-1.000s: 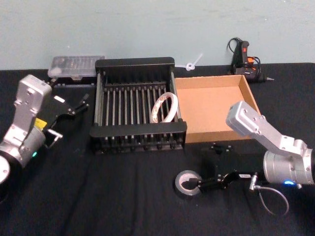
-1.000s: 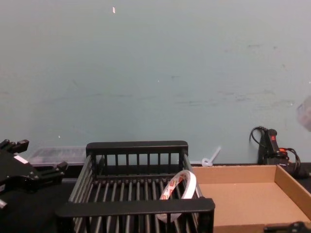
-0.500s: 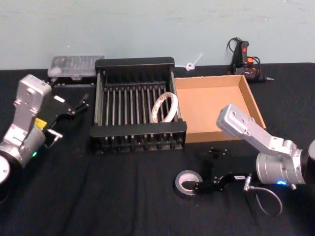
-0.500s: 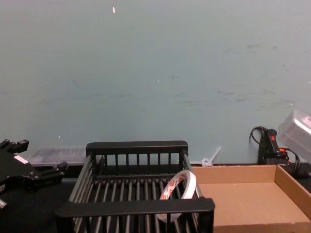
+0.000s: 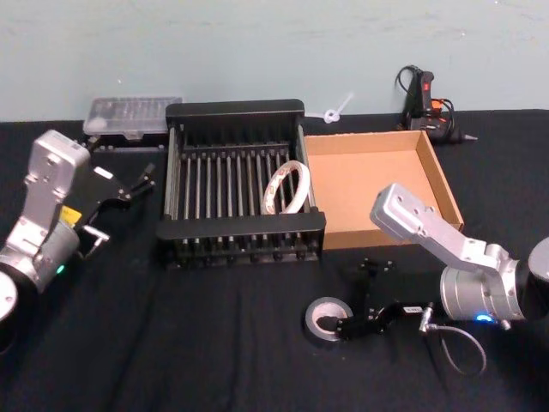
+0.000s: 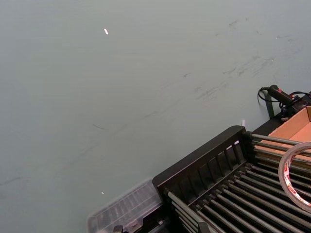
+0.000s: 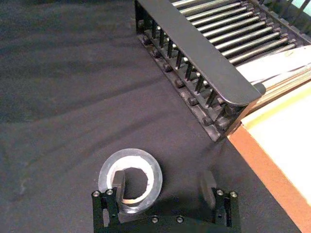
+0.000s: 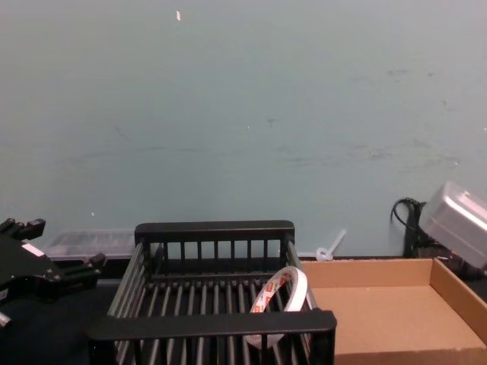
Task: Pick up the white tape and place it into the black box , Pick up the silver tape and place it into the brown box.
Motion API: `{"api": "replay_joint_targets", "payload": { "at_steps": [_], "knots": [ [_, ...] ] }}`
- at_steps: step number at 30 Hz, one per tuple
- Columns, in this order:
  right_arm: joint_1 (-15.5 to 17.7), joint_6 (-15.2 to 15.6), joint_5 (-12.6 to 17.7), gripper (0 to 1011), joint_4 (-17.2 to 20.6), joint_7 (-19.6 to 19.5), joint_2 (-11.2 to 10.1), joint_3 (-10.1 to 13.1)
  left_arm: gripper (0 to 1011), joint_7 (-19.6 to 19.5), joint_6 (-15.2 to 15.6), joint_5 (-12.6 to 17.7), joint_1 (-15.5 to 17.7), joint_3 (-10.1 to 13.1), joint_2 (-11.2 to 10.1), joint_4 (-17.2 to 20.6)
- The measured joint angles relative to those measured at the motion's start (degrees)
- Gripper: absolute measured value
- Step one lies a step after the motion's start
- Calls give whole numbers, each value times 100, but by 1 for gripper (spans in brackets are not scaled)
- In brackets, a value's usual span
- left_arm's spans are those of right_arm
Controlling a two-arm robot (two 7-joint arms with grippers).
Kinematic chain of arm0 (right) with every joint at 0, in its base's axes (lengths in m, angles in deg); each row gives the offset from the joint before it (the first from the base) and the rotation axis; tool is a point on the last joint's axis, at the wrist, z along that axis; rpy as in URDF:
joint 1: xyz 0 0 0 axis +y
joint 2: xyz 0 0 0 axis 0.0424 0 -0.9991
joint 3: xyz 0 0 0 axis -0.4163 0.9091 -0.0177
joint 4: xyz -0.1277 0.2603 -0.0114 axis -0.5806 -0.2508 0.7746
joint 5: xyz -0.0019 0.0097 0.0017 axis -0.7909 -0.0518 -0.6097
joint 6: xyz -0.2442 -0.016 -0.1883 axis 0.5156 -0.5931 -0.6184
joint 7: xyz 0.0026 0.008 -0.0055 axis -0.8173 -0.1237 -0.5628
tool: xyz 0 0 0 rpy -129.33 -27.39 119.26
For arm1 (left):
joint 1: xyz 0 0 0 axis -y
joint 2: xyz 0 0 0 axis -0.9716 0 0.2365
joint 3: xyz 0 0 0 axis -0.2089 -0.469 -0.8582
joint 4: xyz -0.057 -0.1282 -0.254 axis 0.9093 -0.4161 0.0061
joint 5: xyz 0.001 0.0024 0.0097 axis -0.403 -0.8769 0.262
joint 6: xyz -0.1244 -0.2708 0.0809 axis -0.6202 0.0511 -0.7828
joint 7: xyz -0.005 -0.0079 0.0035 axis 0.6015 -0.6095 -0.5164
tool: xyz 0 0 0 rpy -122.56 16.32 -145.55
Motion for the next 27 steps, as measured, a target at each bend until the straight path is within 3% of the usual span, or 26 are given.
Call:
{"api": "replay_joint_targets", "payload": {
  "at_steps": [27],
  "knots": [
    [-59, 21, -61, 1002, -86, 25, 54, -42, 1001, 0, 0, 0, 0, 0, 0, 0]
  ]
}}
